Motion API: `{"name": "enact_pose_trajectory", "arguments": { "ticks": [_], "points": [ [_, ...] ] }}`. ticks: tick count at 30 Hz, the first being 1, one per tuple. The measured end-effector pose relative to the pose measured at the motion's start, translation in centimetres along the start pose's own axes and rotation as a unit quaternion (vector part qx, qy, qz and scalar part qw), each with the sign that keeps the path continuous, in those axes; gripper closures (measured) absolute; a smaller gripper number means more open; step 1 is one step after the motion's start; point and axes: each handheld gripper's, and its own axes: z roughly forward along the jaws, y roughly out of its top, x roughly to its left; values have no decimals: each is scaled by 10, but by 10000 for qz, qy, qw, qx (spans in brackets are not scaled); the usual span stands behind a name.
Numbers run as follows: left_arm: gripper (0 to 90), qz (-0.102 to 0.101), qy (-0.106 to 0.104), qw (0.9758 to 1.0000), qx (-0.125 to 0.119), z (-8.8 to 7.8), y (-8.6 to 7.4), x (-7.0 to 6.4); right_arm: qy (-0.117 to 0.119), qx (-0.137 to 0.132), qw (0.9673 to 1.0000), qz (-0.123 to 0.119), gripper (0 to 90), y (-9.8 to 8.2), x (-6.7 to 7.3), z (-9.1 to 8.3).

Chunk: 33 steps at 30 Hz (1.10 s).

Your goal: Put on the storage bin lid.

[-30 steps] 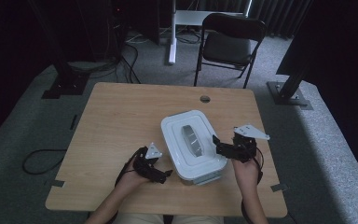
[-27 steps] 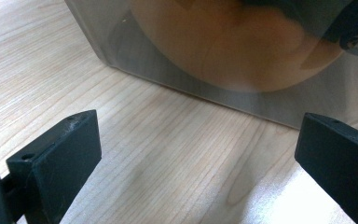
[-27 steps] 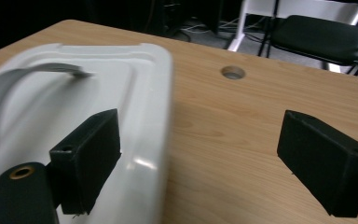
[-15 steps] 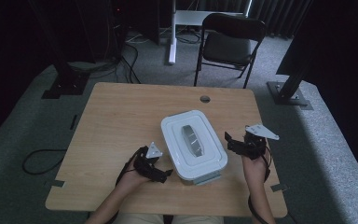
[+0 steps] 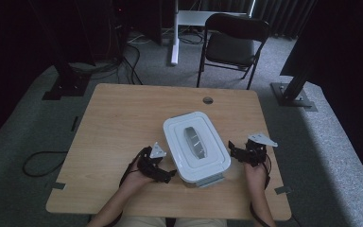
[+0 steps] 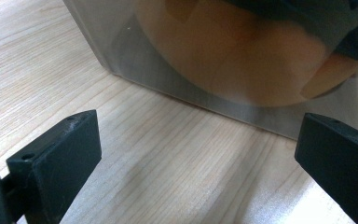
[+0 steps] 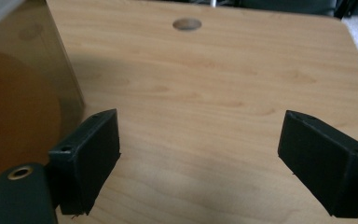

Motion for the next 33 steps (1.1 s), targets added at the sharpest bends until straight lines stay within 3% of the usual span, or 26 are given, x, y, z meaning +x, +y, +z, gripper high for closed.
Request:
{"name": "enact_pose_trajectory", "arguments": {
  "ticks": [13, 20, 28, 33],
  "points": [
    [11, -33, 54, 10000, -24, 0, 4, 4, 367, 198, 9989, -210, 130, -19, 21, 12],
    [11, -82, 66, 9999, -31, -1, 3, 7, 460, 196, 9987, -116, 137, -27, 22, 10],
    [11, -99, 162, 9998, 11, -5, 1, 12, 525, 238, 9980, -239, 145, -29, 32, 5],
    [11, -100, 231, 9997, 51, -10, -1, 19, 709, 301, 9969, -181, 144, -33, 42, 1]
  ]
}}
